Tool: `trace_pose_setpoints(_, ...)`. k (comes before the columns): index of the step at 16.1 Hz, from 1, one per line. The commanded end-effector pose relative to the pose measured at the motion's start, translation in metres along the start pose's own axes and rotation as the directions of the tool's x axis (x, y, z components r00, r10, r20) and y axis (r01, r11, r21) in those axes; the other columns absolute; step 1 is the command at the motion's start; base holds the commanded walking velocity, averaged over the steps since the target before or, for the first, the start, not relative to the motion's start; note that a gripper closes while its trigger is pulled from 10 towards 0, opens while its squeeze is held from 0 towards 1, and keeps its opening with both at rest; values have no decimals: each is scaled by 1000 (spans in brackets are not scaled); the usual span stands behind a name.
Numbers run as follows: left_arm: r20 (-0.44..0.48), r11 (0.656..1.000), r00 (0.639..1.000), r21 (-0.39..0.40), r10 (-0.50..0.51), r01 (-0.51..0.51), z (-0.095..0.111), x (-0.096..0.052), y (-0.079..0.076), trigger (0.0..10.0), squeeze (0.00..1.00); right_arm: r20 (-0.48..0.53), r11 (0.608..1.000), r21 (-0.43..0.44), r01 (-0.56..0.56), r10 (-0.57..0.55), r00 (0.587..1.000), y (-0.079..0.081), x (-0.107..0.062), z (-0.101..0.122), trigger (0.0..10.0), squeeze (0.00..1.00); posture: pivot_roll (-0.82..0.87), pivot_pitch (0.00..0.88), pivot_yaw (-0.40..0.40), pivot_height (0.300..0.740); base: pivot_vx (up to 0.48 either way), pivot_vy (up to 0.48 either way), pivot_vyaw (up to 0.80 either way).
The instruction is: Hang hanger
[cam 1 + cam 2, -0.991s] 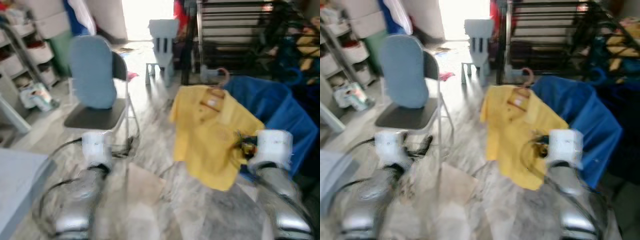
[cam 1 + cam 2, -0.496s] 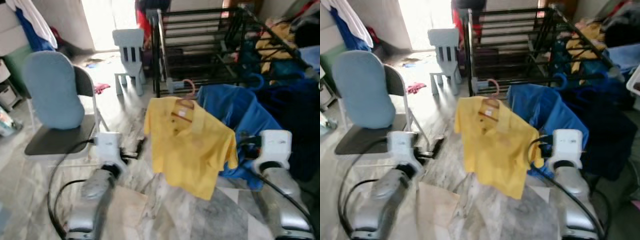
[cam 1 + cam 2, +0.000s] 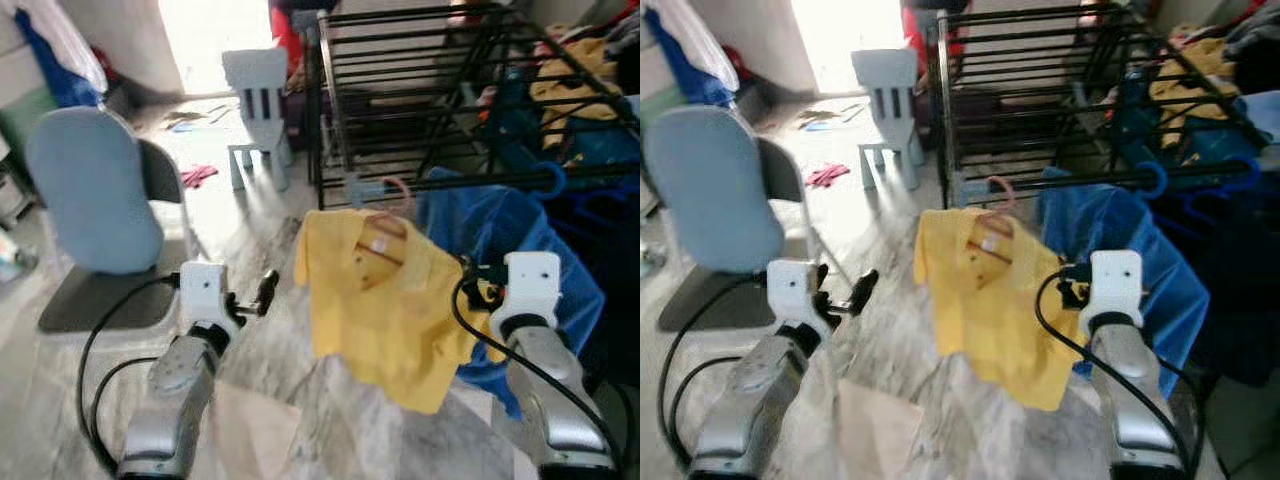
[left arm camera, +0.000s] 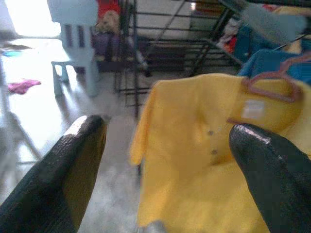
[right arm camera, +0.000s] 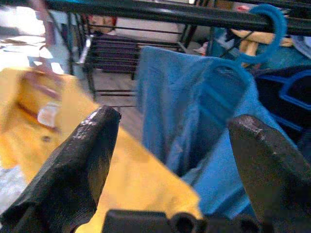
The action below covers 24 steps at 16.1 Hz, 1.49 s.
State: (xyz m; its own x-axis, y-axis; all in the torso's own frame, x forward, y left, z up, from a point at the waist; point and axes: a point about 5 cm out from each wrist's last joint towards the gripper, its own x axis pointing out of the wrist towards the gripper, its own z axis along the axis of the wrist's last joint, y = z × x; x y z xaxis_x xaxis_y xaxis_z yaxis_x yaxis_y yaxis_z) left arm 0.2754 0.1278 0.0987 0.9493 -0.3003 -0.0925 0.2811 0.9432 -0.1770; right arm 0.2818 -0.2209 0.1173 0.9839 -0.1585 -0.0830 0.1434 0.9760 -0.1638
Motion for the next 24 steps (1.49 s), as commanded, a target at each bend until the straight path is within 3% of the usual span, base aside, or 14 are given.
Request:
trace_pose_setpoints(1,-6,999,1000,30,17,-17,1,-2,8,10000,0,8,1000,4,-8,8,1000,6,0,3,10000,0,-118,0,49,740,386,0,0)
trace_pose_setpoints(5,-8,1000,1000,26,16,-16,1,-3,7,10000,0,-1,1000,-11,-3,3,1000,6,0,0,10000,0,-117,0,51,740,92,0,0)
trace_pose_setpoints(7,-21,1000,1000,25,4,-4,-1,-3,5,10000,0,-66,996,-84,22,-28,997,3,2,-9,10000,0,-116,0,52,740,0,0,0)
trace_pose_setpoints(9,-33,1000,999,27,-2,3,-2,-3,4,10000,0,-65,993,-121,6,-14,998,0,5,-8,10000,0,-114,0,51,740,0,0,0)
trace_pose_setpoints(13,-32,999,999,23,-25,26,-3,-6,2,10000,0,-86,992,-115,-48,38,996,-9,14,-4,10000,0,-114,0,51,740,0,0,0)
trace_pose_setpoints(20,-25,1000,1000,32,-1,2,-2,-15,13,10000,0,-65,993,-98,-60,54,996,6,1,-8,10000,0,-112,0,51,740,37,0,0)
trace_pose_setpoints(24,-19,1000,1000,24,-1,2,-2,-12,10,10000,0,-78,995,-79,-53,47,996,9,0,-10,10000,0,-114,0,46,740,318,0,0)
